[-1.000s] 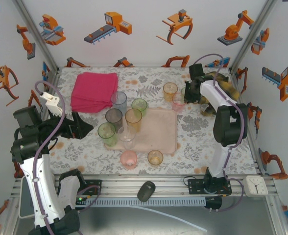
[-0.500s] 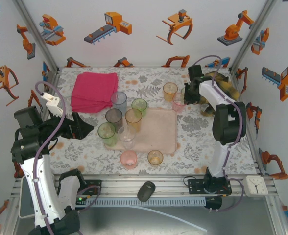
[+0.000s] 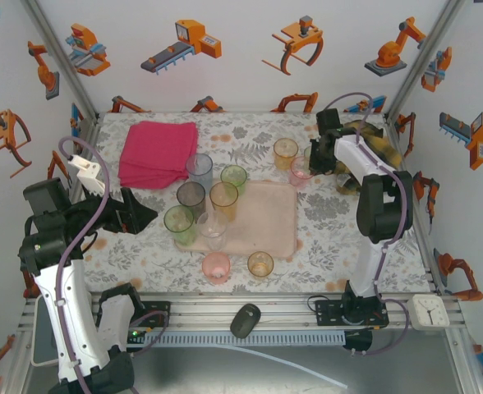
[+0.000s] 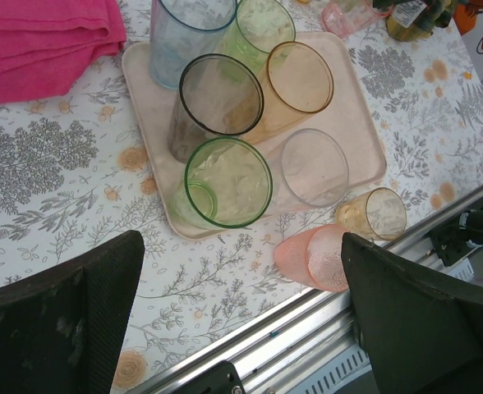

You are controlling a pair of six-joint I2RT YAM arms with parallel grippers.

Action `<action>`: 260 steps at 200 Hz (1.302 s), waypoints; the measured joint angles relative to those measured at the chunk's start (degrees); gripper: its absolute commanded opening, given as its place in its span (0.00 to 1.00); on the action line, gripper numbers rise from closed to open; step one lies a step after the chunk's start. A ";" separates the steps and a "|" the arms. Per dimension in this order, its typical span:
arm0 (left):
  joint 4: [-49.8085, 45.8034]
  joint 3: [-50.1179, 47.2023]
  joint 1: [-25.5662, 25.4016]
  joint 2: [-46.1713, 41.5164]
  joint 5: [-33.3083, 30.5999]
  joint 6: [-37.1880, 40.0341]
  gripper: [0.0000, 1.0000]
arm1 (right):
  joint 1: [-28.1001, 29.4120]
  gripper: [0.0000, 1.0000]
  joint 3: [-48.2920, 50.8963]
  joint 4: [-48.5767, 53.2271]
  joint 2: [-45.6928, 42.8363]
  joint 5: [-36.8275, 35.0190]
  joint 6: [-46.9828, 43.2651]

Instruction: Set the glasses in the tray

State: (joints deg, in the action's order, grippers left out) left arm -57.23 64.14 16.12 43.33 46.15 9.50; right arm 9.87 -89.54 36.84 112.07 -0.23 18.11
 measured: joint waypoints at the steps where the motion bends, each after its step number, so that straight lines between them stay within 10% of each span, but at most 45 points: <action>1: 0.00 0.00 0.00 0.00 0.00 0.00 0.97 | 0.00 0.01 0.00 0.02 0.00 0.00 0.00; 260: 0.70 -0.96 0.00 -3.82 0.37 -1.16 0.97 | 0.96 0.01 22.56 2.47 -30.60 3.21 2.03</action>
State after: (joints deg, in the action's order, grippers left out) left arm -56.53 63.18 16.12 39.51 46.52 8.34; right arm 10.83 -66.98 39.31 81.47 2.98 20.14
